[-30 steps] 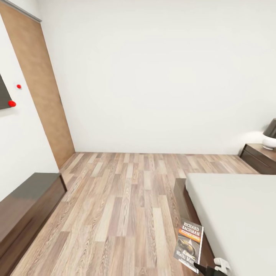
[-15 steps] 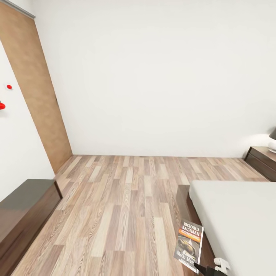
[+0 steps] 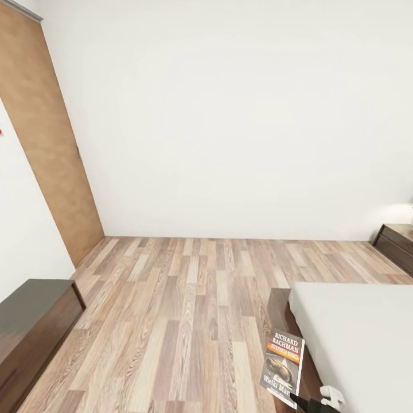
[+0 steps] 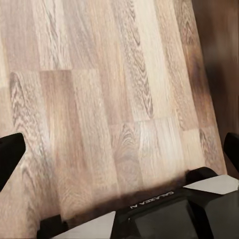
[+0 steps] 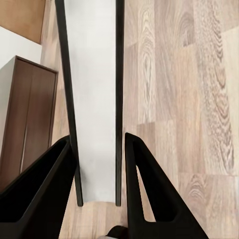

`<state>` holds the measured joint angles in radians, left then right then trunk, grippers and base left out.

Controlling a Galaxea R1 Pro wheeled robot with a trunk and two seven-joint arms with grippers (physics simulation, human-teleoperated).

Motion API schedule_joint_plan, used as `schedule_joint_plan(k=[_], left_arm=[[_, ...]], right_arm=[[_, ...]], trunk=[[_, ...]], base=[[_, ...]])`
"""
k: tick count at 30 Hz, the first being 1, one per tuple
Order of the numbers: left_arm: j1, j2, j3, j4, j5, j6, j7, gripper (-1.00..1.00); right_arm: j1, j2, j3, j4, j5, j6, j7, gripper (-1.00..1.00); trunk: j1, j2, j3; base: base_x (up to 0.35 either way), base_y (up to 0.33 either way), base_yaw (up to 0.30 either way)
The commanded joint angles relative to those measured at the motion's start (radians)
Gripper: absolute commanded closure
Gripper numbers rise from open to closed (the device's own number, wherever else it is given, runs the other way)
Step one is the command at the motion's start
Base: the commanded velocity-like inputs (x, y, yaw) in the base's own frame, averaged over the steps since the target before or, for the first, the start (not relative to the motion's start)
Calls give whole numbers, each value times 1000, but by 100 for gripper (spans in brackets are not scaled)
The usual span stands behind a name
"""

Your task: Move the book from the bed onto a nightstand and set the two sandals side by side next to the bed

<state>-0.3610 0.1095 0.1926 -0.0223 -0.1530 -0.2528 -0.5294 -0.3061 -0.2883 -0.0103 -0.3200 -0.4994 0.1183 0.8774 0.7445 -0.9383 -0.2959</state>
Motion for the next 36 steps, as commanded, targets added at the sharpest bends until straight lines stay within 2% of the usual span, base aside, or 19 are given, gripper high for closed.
schedule_joint_plan(k=[1, 6, 12, 15, 18, 21, 22, 23, 25, 33, 36], left_arm=[[0, -7, 8, 1, -12, -5, 30, -100], [2, -27, 8, 0, -15, -5, 113, -100], [2, -29, 6, -1, -17, -5, 120, -100], [3, -28, -3, -2, -32, -4, 121, -100], [2, -29, -34, -4, -68, -2, 121, -100], [2, -35, -65, -8, -125, -1, 122, -100], [2, -38, -72, -9, -158, -1, 122, -100], [2, -38, -74, -10, -177, 0, 122, -100], [2, -38, -76, -10, -200, -1, 122, -100], [2, -42, -78, -3, -215, -5, 123, -100], [3, -43, -78, -1, -216, -5, 126, -100]], right_arm=[[-1, 0, -2, -1, -10, 11, 2, 100], [-1, 0, -2, -1, -10, 11, 2, 100], [-1, 0, -2, 1, -10, 11, 2, 100], [-1, 1, -1, 1, -10, 11, 2, 100], [-1, 1, -2, 1, -10, 11, 1, 100], [-1, 2, -4, 1, -10, 12, -1, 100], [-1, 3, -5, 1, -11, 12, -2, 100], [-1, 4, -6, 1, -11, 12, -2, 100], [-1, 6, -8, 0, -11, 12, -2, 100], [-1, 8, -10, 3, -11, 11, 0, 100], [-1, 8, -10, 42, -11, 11, -1, 100]], trunk=[[1, -1, -1], [1, -1, -1], [1, -1, -1], [1, -1, -1], [1, -1, -1], [1, -1, -1], [1, -1, -1], [1, -1, -1], [1, -1, -1], [1, -1, -1], [1, -1, -1]], base=[[325, 0, 0], [325, 0, 0], [325, 0, 0], [325, 0, 0], [325, 0, 0], [325, 0, 0], [325, 0, 0], [325, 0, 0], [325, 0, 0], [325, 0, 0], [325, 0, 0]])
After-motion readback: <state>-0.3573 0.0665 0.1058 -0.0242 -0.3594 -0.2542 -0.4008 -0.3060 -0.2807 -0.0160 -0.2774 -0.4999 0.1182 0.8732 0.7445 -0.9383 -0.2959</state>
